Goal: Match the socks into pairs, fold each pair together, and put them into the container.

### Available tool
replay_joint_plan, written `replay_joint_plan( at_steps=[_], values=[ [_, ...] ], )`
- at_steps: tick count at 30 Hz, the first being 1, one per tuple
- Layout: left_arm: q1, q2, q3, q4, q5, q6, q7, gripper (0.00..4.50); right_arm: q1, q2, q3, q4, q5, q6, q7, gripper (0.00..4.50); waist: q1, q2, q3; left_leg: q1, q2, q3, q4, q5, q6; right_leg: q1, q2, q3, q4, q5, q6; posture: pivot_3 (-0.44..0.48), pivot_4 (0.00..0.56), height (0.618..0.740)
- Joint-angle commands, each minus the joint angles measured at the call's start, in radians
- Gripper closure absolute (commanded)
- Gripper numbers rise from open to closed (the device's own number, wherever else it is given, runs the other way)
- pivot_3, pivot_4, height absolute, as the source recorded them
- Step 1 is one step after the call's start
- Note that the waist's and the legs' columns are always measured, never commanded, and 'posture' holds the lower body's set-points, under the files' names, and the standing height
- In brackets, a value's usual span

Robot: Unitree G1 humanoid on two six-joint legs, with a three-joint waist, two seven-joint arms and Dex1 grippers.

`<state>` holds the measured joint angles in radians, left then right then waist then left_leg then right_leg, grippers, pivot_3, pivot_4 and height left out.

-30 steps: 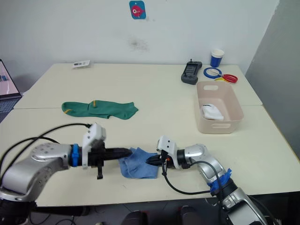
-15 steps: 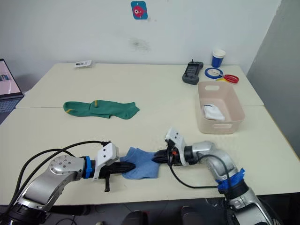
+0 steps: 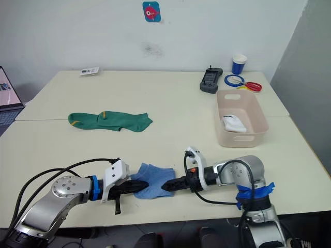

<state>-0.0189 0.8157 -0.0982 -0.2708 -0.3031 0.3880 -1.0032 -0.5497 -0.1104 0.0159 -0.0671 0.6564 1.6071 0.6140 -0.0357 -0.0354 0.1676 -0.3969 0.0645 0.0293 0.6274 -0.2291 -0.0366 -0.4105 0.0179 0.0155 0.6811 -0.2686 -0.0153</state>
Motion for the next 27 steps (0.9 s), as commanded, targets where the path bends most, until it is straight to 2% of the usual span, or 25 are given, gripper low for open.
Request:
replay_joint_plan(
  at_steps=[1, 3, 6, 9, 15, 17, 19, 20, 22, 25, 27],
  values=[
    [0.031, 0.002, -0.024, -0.003, 0.016, 0.03, 0.001, 4.5, -0.035, 0.081, -0.052, 0.07, 0.039, 0.007, -0.078, 0.02, -0.001, 0.0, 0.0, 0.0, 0.0, 0.0, 0.0, 0.0, 0.0, 0.0, 0.0, 0.0, 0.0, 0.0, 0.0, 0.0, 0.15, 0.74],
    [0.038, 0.005, -0.02, -0.011, 0.013, 0.034, 0.004, 4.5, -0.049, 0.13, -0.088, 0.103, 0.03, 0.007, -0.109, 0.02, -0.002, 0.0, 0.0, 0.0, 0.0, 0.0, 0.0, 0.0, 0.0, 0.0, 0.0, 0.0, 0.0, 0.0, 0.0, 0.0, 0.15, 0.74],
    [0.044, 0.009, -0.009, -0.02, 0.009, 0.039, 0.007, 4.5, -0.049, 0.147, -0.086, 0.118, 0.014, 0.0, -0.12, 0.02, -0.002, 0.0, 0.0, -0.001, 0.0, 0.0, 0.0, 0.0, 0.0, 0.0, 0.0, 0.0, 0.0, 0.0, 0.0, 0.0, 0.15, 0.74],
    [0.058, 0.015, 0.005, -0.032, 0.003, 0.044, 0.007, 4.5, -0.026, 0.126, -0.043, 0.099, 0.013, -0.035, -0.113, 0.62, -0.002, 0.0, 0.0, -0.001, 0.0, 0.0, 0.0, 0.0, 0.0, 0.0, 0.0, 0.0, -0.001, 0.0, 0.0, 0.0, 0.15, 0.74],
    [0.075, 0.018, 0.031, -0.048, -0.012, 0.054, 0.003, 4.5, -0.015, 0.138, -0.045, 0.097, 0.009, -0.072, -0.139, 2.83, -0.004, 0.0, 0.0, -0.001, 0.0, 0.0, -0.001, 0.0, 0.0, -0.002, 0.001, 0.0, -0.001, 0.0, 0.0, 0.0, 0.15, 0.74],
    [0.071, 0.014, 0.046, -0.048, -0.029, 0.057, -0.001, 4.5, -0.013, 0.134, -0.031, 0.1, 0.002, -0.091, -0.14, 3.45, -0.004, 0.0, 0.0, -0.001, 0.0, 0.0, -0.001, 0.0, 0.0, -0.002, 0.001, 0.0, -0.001, 0.0, 0.0, 0.0, 0.15, 0.74],
    [0.067, 0.007, 0.097, -0.062, -0.106, 0.098, -0.017, 4.5, -0.009, 0.129, -0.019, 0.098, -0.004, -0.102, -0.142, 4.18, -0.007, 0.0, 0.0, -0.001, 0.0, 0.0, -0.001, 0.0, 0.0, -0.002, 0.001, 0.0, -0.001, 0.0, 0.0, 0.0, 0.15, 0.74],
    [0.069, 0.009, 0.122, -0.07, -0.14, 0.113, -0.025, 4.32, -0.007, 0.126, -0.015, 0.095, -0.003, -0.104, -0.139, 4.49, -0.008, 0.0, 0.0, -0.001, 0.001, 0.0, -0.001, 0.0, 0.0, -0.002, 0.001, 0.0, -0.001, 0.0, 0.0, 0.0, 0.15, 0.74],
    [0.076, 0.024, 0.178, -0.094, -0.202, 0.145, -0.044, 3.88, -0.007, 0.117, -0.016, 0.081, 0.0, -0.113, -0.136, 4.5, -0.012, 0.0, 0.0, -0.001, 0.001, 0.0, -0.001, 0.0, 0.0, -0.002, 0.001, 0.0, -0.001, 0.0, 0.0, 0.0, 0.15, 0.74],
    [0.078, 0.058, 0.238, -0.121, -0.249, 0.171, -0.068, 2.92, -0.011, 0.064, 0.017, 0.038, 0.003, -0.165, -0.093, 4.5, -0.015, 0.0, 0.001, -0.002, 0.001, -0.001, -0.001, 0.0, 0.0, -0.002, 0.001, -0.001, 0.0, 0.0, 0.0, 0.0, 0.15, 0.74],
    [0.041, 0.073, 0.298, -0.167, -0.337, 0.243, -0.055, 2.26, -0.023, 0.021, 0.013, -0.009, 0.016, -0.199, -0.067, 4.5, -0.009, 0.0, 0.002, -0.003, 0.0, -0.001, -0.001, 0.0, 0.0, -0.003, 0.0, -0.001, -0.001, 0.0, 0.0, 0.0, 0.15, 0.74]
  ],
)
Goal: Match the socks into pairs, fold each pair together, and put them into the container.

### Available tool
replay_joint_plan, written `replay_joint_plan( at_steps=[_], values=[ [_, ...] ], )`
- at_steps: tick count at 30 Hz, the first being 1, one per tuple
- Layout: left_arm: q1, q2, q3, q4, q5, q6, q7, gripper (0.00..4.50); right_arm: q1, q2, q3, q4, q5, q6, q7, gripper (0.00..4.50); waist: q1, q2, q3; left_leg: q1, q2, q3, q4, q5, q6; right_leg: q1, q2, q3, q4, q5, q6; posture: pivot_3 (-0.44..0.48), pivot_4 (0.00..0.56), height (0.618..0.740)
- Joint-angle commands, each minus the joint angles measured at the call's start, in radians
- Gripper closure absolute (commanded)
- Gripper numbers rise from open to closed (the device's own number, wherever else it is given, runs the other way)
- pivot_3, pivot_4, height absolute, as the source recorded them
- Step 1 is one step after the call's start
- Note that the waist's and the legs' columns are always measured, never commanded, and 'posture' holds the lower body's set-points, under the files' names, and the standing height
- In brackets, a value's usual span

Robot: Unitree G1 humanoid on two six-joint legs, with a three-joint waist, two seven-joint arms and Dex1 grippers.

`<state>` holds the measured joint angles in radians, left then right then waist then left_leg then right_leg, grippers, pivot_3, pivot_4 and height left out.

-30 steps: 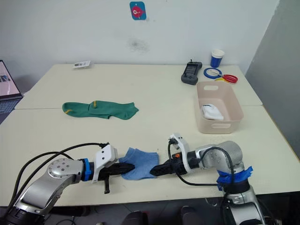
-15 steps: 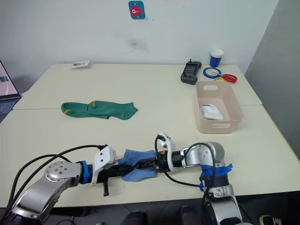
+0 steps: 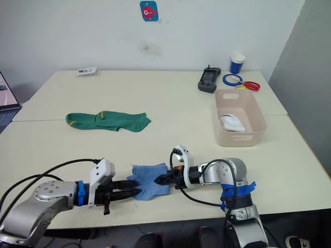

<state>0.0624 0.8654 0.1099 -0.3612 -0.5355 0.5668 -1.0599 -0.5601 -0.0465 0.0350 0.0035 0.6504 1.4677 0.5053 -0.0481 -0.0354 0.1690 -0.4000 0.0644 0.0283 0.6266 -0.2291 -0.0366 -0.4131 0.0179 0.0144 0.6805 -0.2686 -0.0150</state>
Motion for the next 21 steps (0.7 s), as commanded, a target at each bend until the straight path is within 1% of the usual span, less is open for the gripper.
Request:
replay_joint_plan(
  at_steps=[1, 3, 5, 7, 9, 10, 12, 14, 16, 18, 19, 21],
  values=[
    [-0.066, 0.028, 0.113, -0.1, -0.149, 0.101, 0.015, 1.93, -0.02, -0.067, -0.006, -0.104, 0.024, -0.084, 0.056, 4.5, 0.008, -0.001, 0.001, -0.001, 0.0, 0.0, 0.0, 0.0, 0.0, -0.001, 0.0, 0.0, 0.0, 0.0, 0.0, 0.0, 0.15, 0.74],
    [-0.127, 0.03, 0.145, -0.14, -0.238, 0.171, 0.045, 1.28, -0.044, -0.114, -0.018, -0.16, 0.033, -0.139, 0.087, 4.5, 0.012, -0.001, 0.002, -0.002, -0.001, 0.001, 0.0, 0.0, 0.0, -0.002, 0.0, 0.0, -0.001, 0.0, 0.0, 0.0, 0.15, 0.74],
    [-0.173, 0.027, 0.162, -0.167, -0.301, 0.221, 0.072, 0.61, -0.058, -0.151, -0.02, -0.206, 0.036, -0.192, 0.115, 4.5, 0.013, -0.002, 0.003, -0.002, -0.001, 0.001, 0.0, 0.0, 0.0, -0.002, 0.0, 0.001, -0.001, 0.0, 0.001, 0.0, 0.15, 0.74],
    [-0.25, 0.009, 0.158, -0.168, -0.354, 0.264, 0.118, 0.02, -0.079, -0.186, -0.032, -0.235, 0.023, -0.265, 0.132, 4.5, 0.013, -0.002, 0.003, -0.002, -0.001, 0.001, 0.0, 0.0, 0.0, -0.002, 0.0, 0.001, -0.001, 0.0, 0.001, 0.0, 0.15, 0.74],
    [-0.361, -0.03, 0.133, -0.146, -0.387, 0.29, 0.182, 0.02, -0.119, -0.221, -0.076, -0.244, -0.008, -0.359, 0.116, 4.5, 0.015, -0.002, 0.004, -0.002, 0.0, 0.0, 0.0, 0.0, 0.0, -0.002, 0.002, 0.001, -0.001, 0.0, 0.001, 0.0, 0.15, 0.74],
    [-0.401, -0.046, 0.116, -0.136, -0.383, 0.292, 0.202, 0.02, -0.136, -0.241, -0.096, -0.243, -0.017, -0.396, 0.113, 4.5, 0.016, -0.002, 0.004, -0.002, 0.0, 0.0, 0.0, 0.0, 0.0, -0.002, 0.003, 0.001, -0.001, 0.0, 0.001, 0.0, 0.15, 0.74],
    [-0.464, -0.082, 0.073, -0.119, -0.35, 0.277, 0.228, 0.02, -0.178, -0.284, -0.137, -0.221, -0.035, -0.451, 0.095, 4.5, 0.016, -0.002, 0.004, -0.002, 0.0, 0.0, 0.0, 0.0, 0.0, -0.002, 0.005, 0.001, 0.0, 0.0, 0.001, 0.0, 0.15, 0.74],
    [-0.563, -0.15, 0.013, -0.081, -0.295, 0.239, 0.278, 0.02, -0.239, -0.379, -0.15, -0.165, -0.126, -0.562, 0.08, 4.5, 0.019, -0.001, 0.005, -0.002, -0.001, 0.001, 0.001, 0.0, 0.0, -0.001, 0.005, 0.002, -0.001, 0.0, 0.001, 0.0, 0.15, 0.74],
    [-0.634, -0.205, -0.023, -0.042, -0.256, 0.217, 0.312, 0.02, -0.275, -0.449, -0.134, -0.107, -0.208, -0.666, 0.074, 4.5, 0.021, -0.002, 0.006, -0.003, -0.002, 0.001, 0.001, 0.0, 0.0, -0.001, 0.005, 0.002, -0.002, 0.001, 0.002, 0.0, 0.15, 0.74],
    [-0.701, -0.277, -0.071, 0.007, -0.194, 0.166, 0.346, 0.02, -0.301, -0.568, -0.061, 0.005, -0.396, -0.88, 0.059, 4.5, 0.022, -0.003, 0.006, -0.003, -0.003, 0.002, 0.002, 0.0, 0.0, -0.001, 0.005, 0.002, -0.003, 0.001, 0.002, 0.0, 0.15, 0.74],
    [-0.72, -0.307, -0.087, 0.021, -0.176, 0.153, 0.359, 0.02, -0.311, -0.612, -0.031, 0.059, -0.469, -0.969, 0.053, 4.5, 0.023, -0.003, 0.006, -0.003, -0.003, 0.002, 0.001, 0.0, 0.0, -0.001, 0.004, 0.003, -0.003, 0.001, 0.002, 0.0, 0.15, 0.74],
    [-0.73, -0.344, -0.105, 0.031, -0.153, 0.14, 0.371, 0.02, -0.321, -0.657, 0.009, 0.142, -0.554, -1.087, 0.049, 4.5, 0.021, -0.003, 0.006, -0.004, -0.003, 0.003, 0.001, 0.0, 0.0, -0.001, 0.004, 0.004, -0.005, 0.001, 0.002, 0.0, 0.15, 0.74]
  ],
)
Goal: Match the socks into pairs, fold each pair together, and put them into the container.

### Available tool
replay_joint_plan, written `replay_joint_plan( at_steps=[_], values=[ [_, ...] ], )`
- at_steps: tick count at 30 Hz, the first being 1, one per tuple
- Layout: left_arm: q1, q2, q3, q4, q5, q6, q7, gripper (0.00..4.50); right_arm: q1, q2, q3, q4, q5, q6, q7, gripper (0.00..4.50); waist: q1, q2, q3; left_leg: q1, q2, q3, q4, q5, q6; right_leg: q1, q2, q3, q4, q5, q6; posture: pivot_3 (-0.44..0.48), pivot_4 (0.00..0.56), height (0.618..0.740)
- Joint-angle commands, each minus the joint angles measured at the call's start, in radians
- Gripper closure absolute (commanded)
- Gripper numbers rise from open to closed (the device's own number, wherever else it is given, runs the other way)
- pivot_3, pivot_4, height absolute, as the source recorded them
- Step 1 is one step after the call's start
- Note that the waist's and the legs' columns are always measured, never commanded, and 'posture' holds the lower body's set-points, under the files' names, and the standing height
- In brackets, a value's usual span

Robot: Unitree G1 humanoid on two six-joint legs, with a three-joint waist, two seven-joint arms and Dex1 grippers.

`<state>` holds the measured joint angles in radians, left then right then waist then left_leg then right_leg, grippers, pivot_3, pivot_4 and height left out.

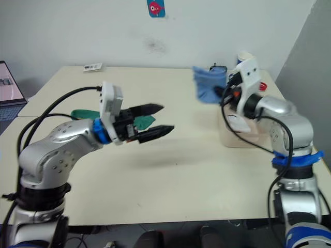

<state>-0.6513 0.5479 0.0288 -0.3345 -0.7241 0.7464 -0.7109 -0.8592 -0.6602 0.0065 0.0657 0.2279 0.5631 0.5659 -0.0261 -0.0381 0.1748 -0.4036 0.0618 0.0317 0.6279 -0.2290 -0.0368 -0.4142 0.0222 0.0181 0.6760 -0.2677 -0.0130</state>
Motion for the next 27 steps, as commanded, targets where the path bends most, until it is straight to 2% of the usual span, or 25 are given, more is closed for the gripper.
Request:
replay_joint_plan(
  at_steps=[1, 7, 12, 14, 17, 26, 27],
  values=[
    [-0.016, -0.043, -0.037, 0.005, 0.051, -0.051, 0.029, 0.02, -0.026, -0.064, 0.062, 0.123, -0.176, -0.238, -0.008, 4.5, -0.006, 0.0, 0.0, 0.0, 0.0, 0.0, 0.0, 0.0, 0.0, 0.0, 0.0, 0.001, 0.0, 0.0, 0.0, 0.0, 0.15, 0.74],
    [-0.04, -0.136, -0.112, 0.028, 0.126, -0.096, 0.049, 0.02, -0.085, -0.146, 0.293, 0.416, -0.495, -0.555, 0.036, 4.5, -0.012, 0.0, 0.0, 0.001, 0.002, 0.001, -0.001, 0.0, 0.0, -0.004, 0.0, 0.005, 0.004, 0.0, 0.0, 0.0, 0.15, 0.74],
    [-0.062, -0.166, -0.126, 0.057, 0.167, -0.108, 0.063, 0.02, -0.152, -0.134, 0.395, 0.539, -0.614, -0.682, 0.127, 4.5, -0.012, 0.002, 0.002, 0.001, 0.001, 0.002, 0.0, 0.0, -0.001, -0.004, 0.0, 0.006, 0.005, 0.0, 0.0, 0.0, 0.15, 0.74],
    [-0.057, -0.168, -0.126, 0.054, 0.174, -0.108, 0.062, 0.02, -0.162, -0.129, 0.397, 0.561, -0.622, -0.705, 0.152, 4.5, -0.011, 0.002, 0.002, 0.001, 0.001, 0.002, 0.0, 0.001, -0.002, -0.004, 0.0, 0.006, 0.005, 0.0, 0.0, 0.0, 0.15, 0.74],
    [-0.037, -0.162, -0.121, 0.042, 0.18, -0.106, 0.063, 0.0, -0.169, -0.133, 0.396, 0.566, -0.622, -0.715, 0.226, 3.59, -0.006, 0.002, 0.002, 0.001, 0.001, 0.002, 0.0, 0.002, -0.004, -0.004, -0.001, 0.006, 0.005, 0.0, 0.0, 0.0, 0.15, 0.74],
    [-0.026, -0.163, -0.123, 0.046, 0.191, -0.112, 0.051, 0.0, -0.213, -0.185, 0.362, 0.525, -0.608, -0.697, 0.445, 0.31, -0.005, 0.003, 0.002, 0.001, 0.001, 0.002, 0.001, 0.003, -0.004, -0.002, -0.003, 0.004, 0.005, 0.0, 0.0, 0.0, 0.15, 0.74],
    [-0.028, -0.164, -0.124, 0.05, 0.192, -0.115, 0.047, 0.0, -0.223, -0.193, 0.358, 0.52, -0.599, -0.687, 0.481, 0.06, -0.005, 0.003, 0.002, 0.001, 0.001, 0.002, 0.001, 0.003, -0.004, -0.002, -0.004, 0.003, 0.005, 0.0, 0.0, 0.0, 0.15, 0.74]
  ],
)
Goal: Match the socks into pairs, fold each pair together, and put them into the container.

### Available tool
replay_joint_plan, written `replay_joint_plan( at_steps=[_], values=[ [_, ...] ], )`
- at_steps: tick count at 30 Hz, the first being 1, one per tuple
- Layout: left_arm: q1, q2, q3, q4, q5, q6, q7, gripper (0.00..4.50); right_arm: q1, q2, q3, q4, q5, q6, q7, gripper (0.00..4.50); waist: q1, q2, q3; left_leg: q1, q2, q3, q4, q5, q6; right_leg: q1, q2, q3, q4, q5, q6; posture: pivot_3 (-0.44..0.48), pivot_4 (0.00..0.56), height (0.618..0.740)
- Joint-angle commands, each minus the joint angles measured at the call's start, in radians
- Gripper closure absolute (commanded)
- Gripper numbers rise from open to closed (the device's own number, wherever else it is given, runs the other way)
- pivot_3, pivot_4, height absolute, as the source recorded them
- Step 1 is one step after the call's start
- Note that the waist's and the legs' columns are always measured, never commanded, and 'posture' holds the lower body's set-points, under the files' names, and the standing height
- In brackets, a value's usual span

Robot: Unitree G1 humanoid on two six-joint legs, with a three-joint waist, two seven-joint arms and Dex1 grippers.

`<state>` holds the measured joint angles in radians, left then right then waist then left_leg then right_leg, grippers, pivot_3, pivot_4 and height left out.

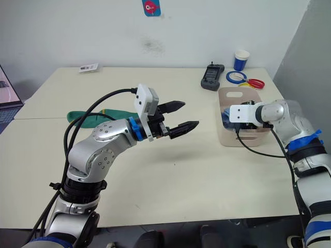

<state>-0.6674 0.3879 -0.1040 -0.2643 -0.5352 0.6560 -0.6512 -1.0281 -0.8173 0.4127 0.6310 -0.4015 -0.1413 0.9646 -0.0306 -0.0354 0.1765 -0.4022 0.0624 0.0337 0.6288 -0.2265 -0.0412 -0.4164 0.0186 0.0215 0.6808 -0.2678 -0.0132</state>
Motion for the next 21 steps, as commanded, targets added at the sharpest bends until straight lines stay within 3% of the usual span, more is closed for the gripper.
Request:
replay_joint_plan(
  at_steps=[1, 6, 12, 17, 21],
  values=[
    [-0.012, -0.003, 0.008, -0.016, 0.005, -0.028, -0.016, 0.0, -0.062, -0.046, -0.054, -0.054, 0.045, 0.031, 0.125, 0.02, -0.001, 0.0, 0.0, 0.0, 0.0, 0.0, 0.0, 0.0, 0.0, 0.0, 0.0, 0.0, 0.0, 0.0, 0.0, 0.0, 0.15, 0.74],
    [-0.013, 0.001, 0.01, 0.003, 0.018, -0.042, -0.035, 0.0, -0.117, -0.064, -0.113, -0.091, 0.123, 0.157, 0.26, 0.02, -0.001, 0.001, 0.0, 0.001, 0.0, -0.001, 0.0, 0.0, 0.0, 0.002, 0.0, -0.002, 0.0, 0.0, 0.0, 0.0, 0.15, 0.74],
    [0.007, 0.029, 0.032, 0.012, 0.031, -0.043, -0.047, 0.0, -0.153, -0.037, -0.202, -0.178, 0.206, 0.331, 0.279, 0.02, -0.001, 0.001, 0.001, 0.002, 0.0, -0.001, 0.001, -0.002, 0.003, 0.003, 0.0, -0.002, 0.0, 0.0, 0.0, 0.0, 0.15, 0.74],
    [0.078, 0.07, 0.068, 0.008, 0.054, -0.072, -0.039, 0.0, -0.066, 0.103, -0.315, -0.363, 0.329, 0.504, 0.149, 0.02, -0.004, 0.001, 0.0, 0.003, 0.001, -0.002, 0.0, -0.002, 0.003, 0.003, 0.0, -0.002, 0.002, 0.0, -0.001, 0.0, 0.15, 0.74],
    [0.294, 0.079, 0.148, 0.028, 0.149, -0.203, 0.053, 0.0, 0.172, 0.435, -0.415, -0.664, 0.469, 0.647, -0.146, 0.02, -0.009, 0.002, -0.001, 0.005, 0.002, -0.003, 0.0, 0.0, 0.0, 0.006, 0.0, -0.003, 0.001, 0.001, -0.001, 0.0, 0.15, 0.74]
  ],
)
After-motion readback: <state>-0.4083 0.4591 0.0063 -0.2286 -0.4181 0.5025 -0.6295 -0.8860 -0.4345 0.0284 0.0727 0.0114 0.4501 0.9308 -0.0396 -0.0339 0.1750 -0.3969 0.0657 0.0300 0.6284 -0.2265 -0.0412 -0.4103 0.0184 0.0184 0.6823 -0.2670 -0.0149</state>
